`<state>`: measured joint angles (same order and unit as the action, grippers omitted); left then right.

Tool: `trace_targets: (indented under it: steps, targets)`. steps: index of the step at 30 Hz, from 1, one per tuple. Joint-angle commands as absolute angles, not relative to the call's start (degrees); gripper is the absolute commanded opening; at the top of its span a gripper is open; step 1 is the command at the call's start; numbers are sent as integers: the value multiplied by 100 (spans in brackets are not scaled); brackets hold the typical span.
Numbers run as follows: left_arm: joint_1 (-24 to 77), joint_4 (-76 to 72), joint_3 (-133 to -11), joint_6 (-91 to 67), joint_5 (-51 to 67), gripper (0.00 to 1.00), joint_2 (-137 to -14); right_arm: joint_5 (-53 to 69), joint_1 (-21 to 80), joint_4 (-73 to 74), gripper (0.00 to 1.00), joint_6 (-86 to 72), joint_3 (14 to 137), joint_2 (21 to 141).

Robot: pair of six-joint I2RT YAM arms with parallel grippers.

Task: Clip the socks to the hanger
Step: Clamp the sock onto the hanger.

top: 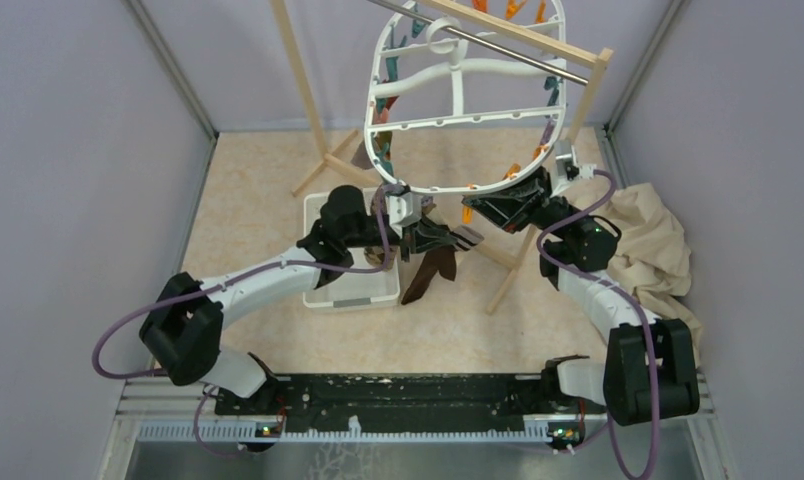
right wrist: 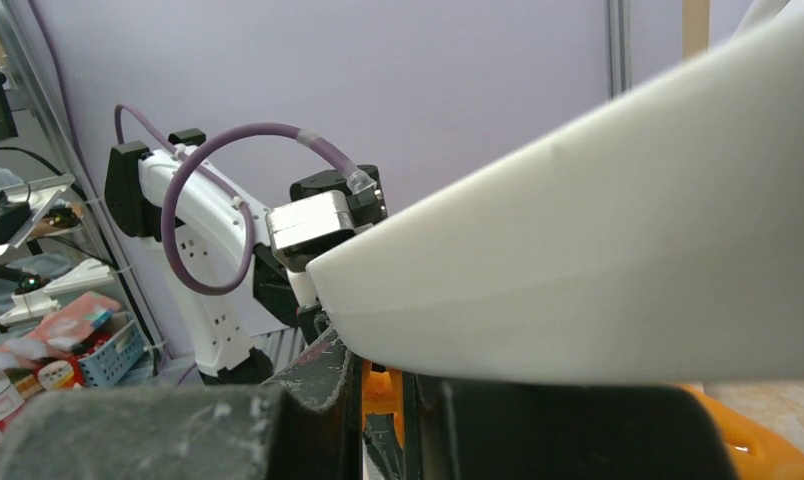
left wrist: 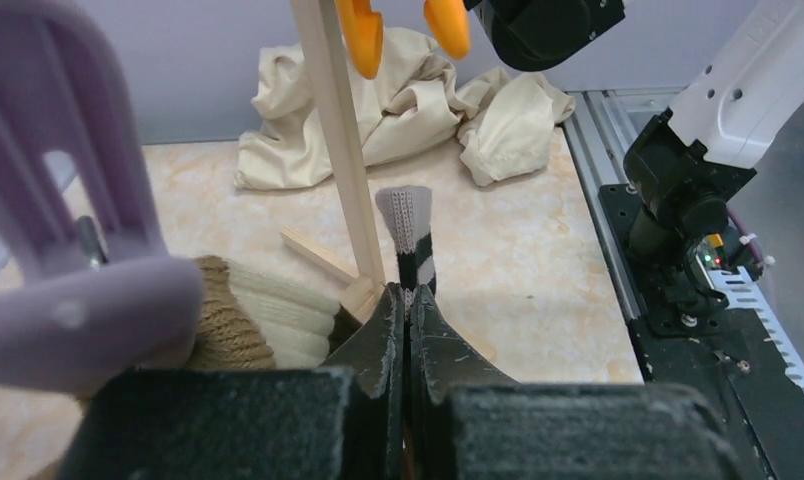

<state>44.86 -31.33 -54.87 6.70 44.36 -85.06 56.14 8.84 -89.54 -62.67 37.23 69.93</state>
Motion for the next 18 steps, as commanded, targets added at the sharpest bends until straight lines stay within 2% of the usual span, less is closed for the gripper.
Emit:
trace_targets:
  steps: [1,9,18]
  targets:
    - [4500,-4379,-5270,326,4192,0,-8225,6342,985,-9852,0,-6395,3806,6863]
    - [4511,-6110,-4700,-284,4143,0,-8247,6362,985,-9845,0,-6401,3808,6886]
    - [4510,-6532,-4775,-616,4175,0,-8553,6381,985,-9853,0,-6352,3744,6860]
